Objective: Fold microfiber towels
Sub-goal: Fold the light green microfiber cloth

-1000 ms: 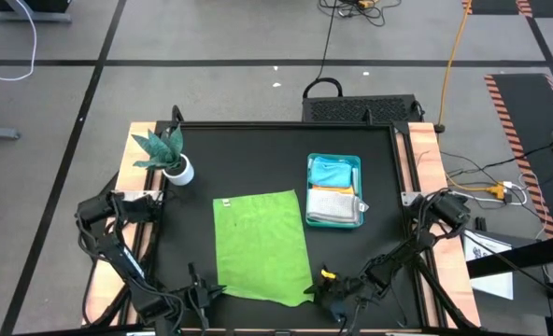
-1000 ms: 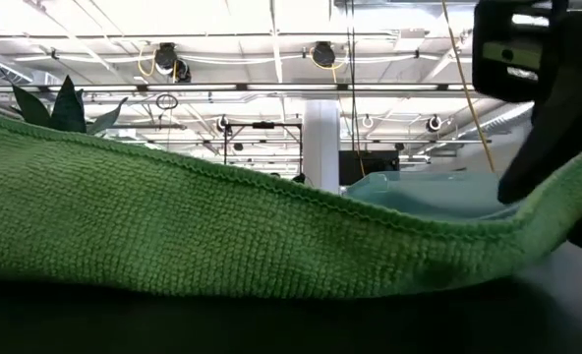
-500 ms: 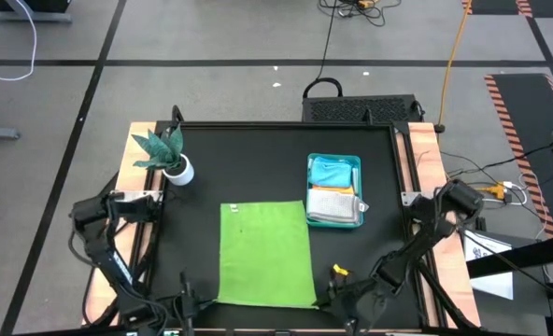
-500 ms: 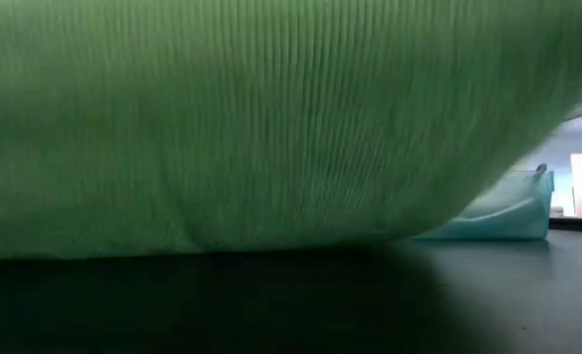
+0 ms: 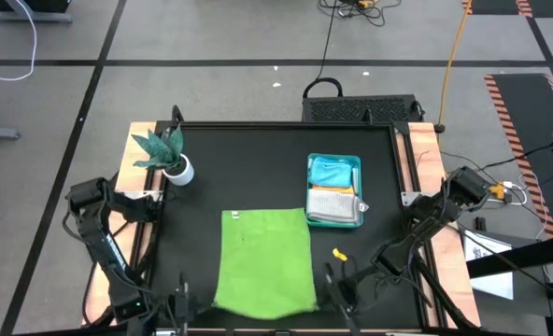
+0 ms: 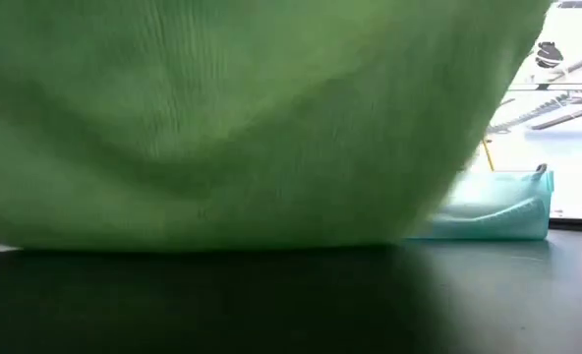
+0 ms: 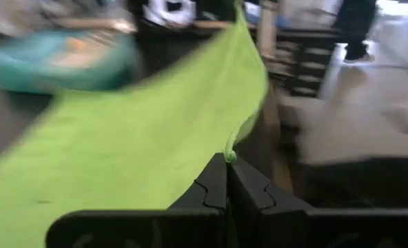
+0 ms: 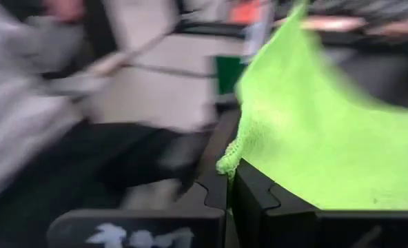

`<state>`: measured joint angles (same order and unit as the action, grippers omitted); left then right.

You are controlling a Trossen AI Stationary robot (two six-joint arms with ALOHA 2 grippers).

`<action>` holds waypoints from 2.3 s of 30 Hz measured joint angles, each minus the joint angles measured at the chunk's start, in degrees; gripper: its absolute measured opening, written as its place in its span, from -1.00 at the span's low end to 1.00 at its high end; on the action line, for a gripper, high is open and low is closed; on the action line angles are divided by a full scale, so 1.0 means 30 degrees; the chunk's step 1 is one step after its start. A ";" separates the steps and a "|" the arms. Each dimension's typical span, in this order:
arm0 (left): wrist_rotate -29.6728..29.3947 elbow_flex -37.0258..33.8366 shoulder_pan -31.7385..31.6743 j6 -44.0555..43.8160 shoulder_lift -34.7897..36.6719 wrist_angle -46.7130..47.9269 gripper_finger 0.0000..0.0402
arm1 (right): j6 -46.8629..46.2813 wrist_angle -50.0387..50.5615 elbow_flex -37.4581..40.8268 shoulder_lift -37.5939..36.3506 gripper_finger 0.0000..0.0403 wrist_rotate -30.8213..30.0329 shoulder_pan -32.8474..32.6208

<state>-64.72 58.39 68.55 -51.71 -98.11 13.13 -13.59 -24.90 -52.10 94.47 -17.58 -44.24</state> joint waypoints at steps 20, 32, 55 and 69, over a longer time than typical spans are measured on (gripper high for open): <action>-0.0121 0.0000 -0.2708 -0.3568 0.0008 0.4174 -0.98 | -0.4170 0.4883 0.0000 0.0133 -1.00 -0.6487 0.0887; 0.1082 -0.0022 -0.6281 -0.6913 -0.1067 0.8181 -0.95 | -0.5846 0.7972 0.0007 0.0133 -1.00 -0.7587 0.3697; 0.3544 -0.2713 -0.5576 -1.0541 -0.1186 0.7676 -0.98 | -0.4283 0.2395 0.3643 0.0096 -1.00 -0.3729 0.4421; 0.1168 -0.1887 -0.1872 -0.1325 -0.1166 0.1848 -0.96 | -0.1241 -0.1414 0.3636 -0.0043 -1.00 0.2669 0.2323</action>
<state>-61.21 52.73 62.94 -55.69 -101.60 18.67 -17.32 -29.14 -41.19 94.34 -9.57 -37.28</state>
